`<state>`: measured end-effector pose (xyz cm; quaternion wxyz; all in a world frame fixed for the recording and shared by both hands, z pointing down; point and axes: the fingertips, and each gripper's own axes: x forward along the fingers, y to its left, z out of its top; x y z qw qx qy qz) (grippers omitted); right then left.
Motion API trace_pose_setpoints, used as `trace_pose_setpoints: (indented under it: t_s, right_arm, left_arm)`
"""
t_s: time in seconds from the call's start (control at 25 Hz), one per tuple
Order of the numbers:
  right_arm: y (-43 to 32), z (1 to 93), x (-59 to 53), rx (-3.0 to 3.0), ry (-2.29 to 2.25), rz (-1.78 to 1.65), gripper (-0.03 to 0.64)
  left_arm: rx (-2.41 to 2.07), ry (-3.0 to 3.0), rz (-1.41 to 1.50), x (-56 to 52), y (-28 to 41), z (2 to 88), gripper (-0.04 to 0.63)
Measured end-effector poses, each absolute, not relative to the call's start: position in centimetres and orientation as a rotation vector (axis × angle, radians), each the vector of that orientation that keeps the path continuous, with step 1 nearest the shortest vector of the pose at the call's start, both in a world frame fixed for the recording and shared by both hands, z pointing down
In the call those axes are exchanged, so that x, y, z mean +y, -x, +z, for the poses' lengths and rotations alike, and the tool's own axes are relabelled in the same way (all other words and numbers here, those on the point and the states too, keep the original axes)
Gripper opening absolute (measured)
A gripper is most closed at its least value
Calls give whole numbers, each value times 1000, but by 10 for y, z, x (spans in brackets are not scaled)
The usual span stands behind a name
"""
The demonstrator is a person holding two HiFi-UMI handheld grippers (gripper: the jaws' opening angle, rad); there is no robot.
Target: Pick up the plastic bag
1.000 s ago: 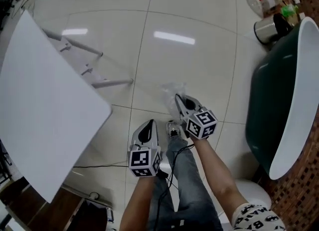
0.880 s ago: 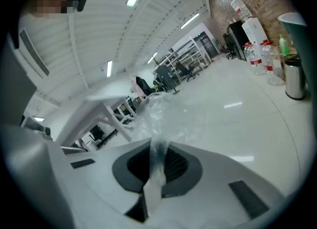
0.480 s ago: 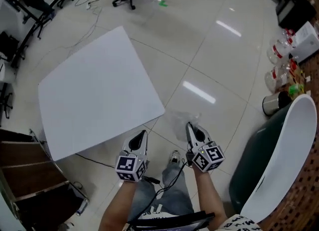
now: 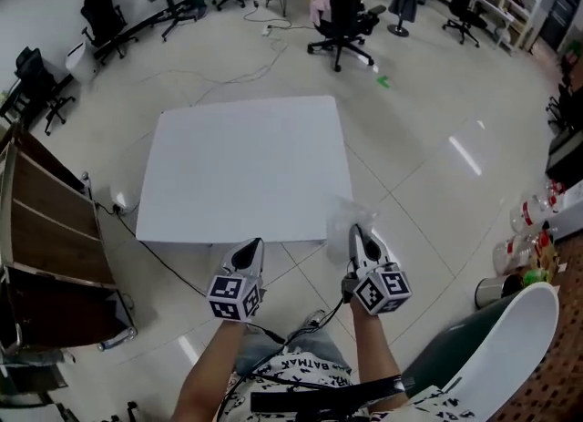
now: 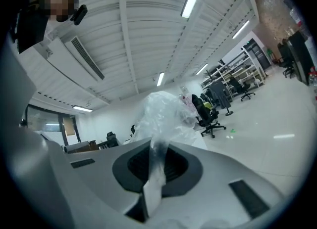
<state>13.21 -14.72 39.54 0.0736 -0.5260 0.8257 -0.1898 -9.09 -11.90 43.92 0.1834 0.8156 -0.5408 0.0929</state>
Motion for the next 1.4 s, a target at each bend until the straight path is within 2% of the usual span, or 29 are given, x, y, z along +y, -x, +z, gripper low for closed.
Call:
trace_pose_setpoints:
  t_s: [0.28, 0.6, 0.96, 1.4]
  right_arm:
    - [-40, 334, -156, 2578, 1454, -457, 12]
    - [54, 330, -150, 2629, 1438, -462, 12]
    - [84, 345, -129, 2601, 1501, -523, 12]
    - [80, 346, -124, 2634, 1512, -499, 12]
  left_arm:
    - [-1627, -2267, 137, -109, 168, 391, 6]
    - [-1650, -2288, 117, -113, 237, 374, 6]
    - [-1578, -2332, 137, -112, 259, 376, 6]
    - [-1531, -2316, 147, -107, 246, 389, 6]
